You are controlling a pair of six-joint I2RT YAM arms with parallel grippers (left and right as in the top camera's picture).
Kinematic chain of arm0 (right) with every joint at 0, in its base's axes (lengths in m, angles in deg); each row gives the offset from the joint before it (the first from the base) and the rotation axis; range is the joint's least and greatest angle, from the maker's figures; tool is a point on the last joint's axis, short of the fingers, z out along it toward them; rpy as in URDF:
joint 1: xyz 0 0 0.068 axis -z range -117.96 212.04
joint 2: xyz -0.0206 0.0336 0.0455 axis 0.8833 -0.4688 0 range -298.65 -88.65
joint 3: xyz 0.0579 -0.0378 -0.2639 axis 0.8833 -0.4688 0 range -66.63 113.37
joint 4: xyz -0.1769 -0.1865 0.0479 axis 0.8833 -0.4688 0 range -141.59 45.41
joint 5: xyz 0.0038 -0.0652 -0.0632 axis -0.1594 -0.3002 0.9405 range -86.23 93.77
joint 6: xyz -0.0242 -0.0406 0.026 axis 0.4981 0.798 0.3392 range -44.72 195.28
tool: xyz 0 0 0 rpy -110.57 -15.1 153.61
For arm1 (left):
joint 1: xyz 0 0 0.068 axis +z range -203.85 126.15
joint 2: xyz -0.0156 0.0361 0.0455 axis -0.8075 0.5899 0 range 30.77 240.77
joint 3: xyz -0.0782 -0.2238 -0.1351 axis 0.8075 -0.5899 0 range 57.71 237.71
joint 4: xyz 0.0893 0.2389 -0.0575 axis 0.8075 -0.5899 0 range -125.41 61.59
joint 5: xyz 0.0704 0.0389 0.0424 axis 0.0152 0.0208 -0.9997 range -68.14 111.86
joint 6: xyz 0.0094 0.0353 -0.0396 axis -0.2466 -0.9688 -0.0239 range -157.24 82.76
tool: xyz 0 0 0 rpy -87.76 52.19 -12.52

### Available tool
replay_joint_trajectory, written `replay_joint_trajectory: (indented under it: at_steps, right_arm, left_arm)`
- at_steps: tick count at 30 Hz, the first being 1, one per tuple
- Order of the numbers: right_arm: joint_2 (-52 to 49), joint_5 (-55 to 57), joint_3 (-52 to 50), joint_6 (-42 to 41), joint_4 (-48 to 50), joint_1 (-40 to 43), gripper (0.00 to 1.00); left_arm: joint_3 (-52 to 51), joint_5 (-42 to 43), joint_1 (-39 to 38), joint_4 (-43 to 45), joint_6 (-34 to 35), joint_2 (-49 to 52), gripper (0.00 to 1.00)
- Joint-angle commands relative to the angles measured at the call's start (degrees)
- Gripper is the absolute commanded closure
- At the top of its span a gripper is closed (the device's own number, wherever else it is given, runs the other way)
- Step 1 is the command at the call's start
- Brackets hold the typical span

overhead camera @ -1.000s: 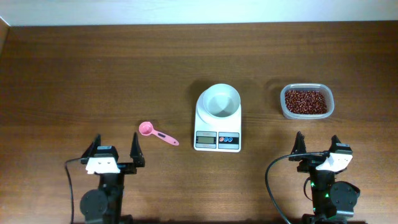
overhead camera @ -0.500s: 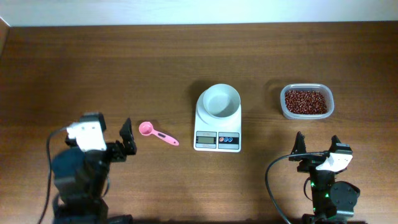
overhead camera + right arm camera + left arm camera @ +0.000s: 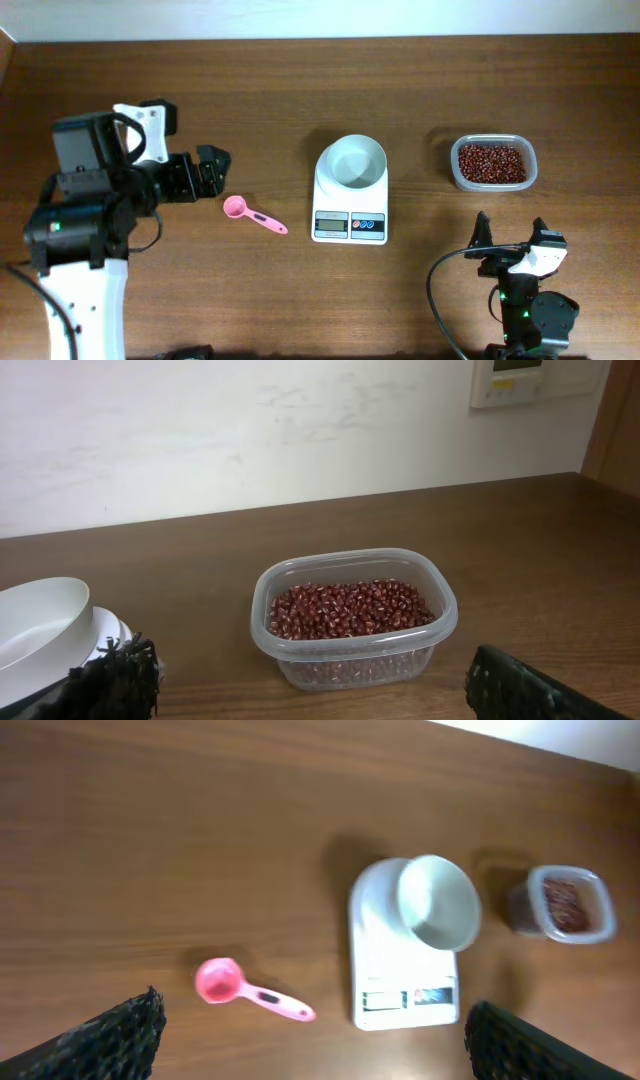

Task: Scoop and weigh 50g on scale
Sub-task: 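Move the left gripper over the pink scoop's cup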

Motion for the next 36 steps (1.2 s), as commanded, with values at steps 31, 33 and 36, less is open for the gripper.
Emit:
replay_joint_trajectory:
  at_steps: [31, 33, 36]
  right_arm:
    - [0.2, 0.3, -0.4, 0.0, -0.1, 0.0, 0.01]
    - [0.2, 0.3, -0.4, 0.0, -0.1, 0.0, 0.01]
    - [0.2, 0.3, -0.4, 0.0, -0.1, 0.0, 0.01]
  left_arm:
    - [-11.1, -14.8, 0.2, -10.7, 55.0, 19.6, 0.24]
    - [-12.8, -14.9, 0.2, -8.3, 55.0, 19.6, 0.34]
    - [-15.6, -15.0, 0.2, -3.3, 55.0, 19.6, 0.41]
